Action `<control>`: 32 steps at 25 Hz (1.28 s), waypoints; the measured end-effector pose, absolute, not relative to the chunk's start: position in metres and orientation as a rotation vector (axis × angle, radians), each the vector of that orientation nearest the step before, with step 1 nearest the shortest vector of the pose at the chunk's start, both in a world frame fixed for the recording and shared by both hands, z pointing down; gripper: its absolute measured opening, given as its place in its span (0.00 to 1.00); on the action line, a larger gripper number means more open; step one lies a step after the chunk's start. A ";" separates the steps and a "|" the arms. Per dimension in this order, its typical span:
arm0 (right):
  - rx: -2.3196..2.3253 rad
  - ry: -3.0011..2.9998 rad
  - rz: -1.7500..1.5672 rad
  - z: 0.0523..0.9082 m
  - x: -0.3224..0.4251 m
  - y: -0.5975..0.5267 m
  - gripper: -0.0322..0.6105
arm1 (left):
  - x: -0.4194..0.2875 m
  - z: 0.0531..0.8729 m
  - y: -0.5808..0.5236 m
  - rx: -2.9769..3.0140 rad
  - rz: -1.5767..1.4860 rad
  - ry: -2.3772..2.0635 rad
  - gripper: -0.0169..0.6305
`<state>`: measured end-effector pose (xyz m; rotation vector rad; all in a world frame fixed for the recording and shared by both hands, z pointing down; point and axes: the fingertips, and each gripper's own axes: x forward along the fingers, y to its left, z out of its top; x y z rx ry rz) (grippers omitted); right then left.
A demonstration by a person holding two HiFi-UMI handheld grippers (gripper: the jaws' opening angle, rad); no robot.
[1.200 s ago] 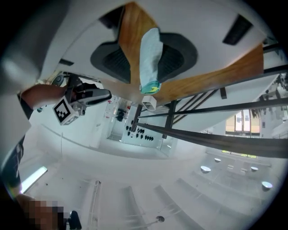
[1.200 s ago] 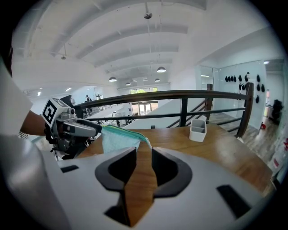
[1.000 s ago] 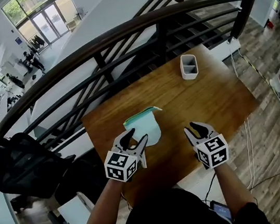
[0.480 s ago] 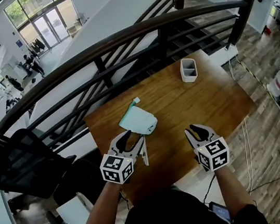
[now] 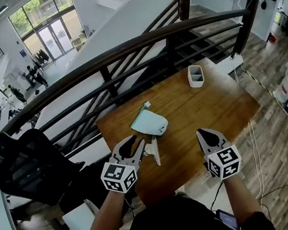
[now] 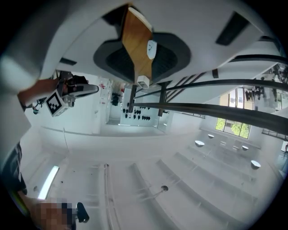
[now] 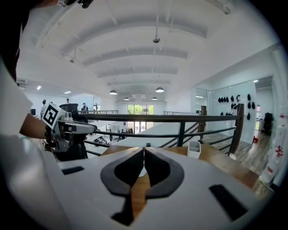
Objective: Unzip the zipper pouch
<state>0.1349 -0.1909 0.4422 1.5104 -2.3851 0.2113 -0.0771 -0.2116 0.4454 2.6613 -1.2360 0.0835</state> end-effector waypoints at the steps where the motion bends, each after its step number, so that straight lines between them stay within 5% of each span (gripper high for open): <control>1: 1.527 -2.389 0.194 0.438 0.133 -0.183 0.05 | -0.082 0.439 -0.206 2.667 0.061 -1.246 0.21; 20: 1.763 -2.456 0.088 0.405 0.149 -0.081 0.04 | -0.124 0.400 -0.128 2.751 -0.089 -1.320 0.11; 32: 1.818 -2.447 0.136 0.399 0.215 -0.076 0.04 | -0.069 0.401 -0.127 2.754 -0.082 -1.304 0.07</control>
